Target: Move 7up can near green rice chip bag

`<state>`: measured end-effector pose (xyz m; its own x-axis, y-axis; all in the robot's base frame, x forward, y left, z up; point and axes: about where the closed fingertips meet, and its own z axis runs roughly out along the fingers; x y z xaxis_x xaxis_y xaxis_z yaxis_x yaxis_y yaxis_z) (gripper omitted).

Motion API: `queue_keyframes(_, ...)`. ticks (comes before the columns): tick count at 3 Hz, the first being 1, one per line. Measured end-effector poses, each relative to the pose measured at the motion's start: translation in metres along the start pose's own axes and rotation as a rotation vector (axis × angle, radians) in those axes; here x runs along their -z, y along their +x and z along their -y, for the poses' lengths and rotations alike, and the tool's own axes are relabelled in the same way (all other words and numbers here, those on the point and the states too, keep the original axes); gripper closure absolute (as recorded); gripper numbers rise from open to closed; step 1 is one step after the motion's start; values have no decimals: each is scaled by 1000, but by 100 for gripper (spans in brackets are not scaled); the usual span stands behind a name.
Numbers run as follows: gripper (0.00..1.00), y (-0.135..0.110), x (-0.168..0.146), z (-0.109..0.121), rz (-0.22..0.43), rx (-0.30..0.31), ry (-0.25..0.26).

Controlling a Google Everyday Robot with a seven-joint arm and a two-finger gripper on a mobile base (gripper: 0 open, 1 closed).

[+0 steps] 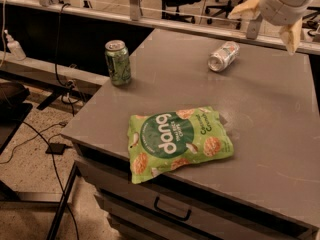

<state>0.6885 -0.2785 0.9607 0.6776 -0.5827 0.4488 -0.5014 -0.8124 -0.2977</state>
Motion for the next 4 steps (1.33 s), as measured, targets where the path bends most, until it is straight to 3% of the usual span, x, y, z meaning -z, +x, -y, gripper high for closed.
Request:
queue_keyframes(2, 0, -19, -61, 10, -10, 80, 42)
queue_keyframes(4, 0, -39, -99, 34, -7, 119, 69)
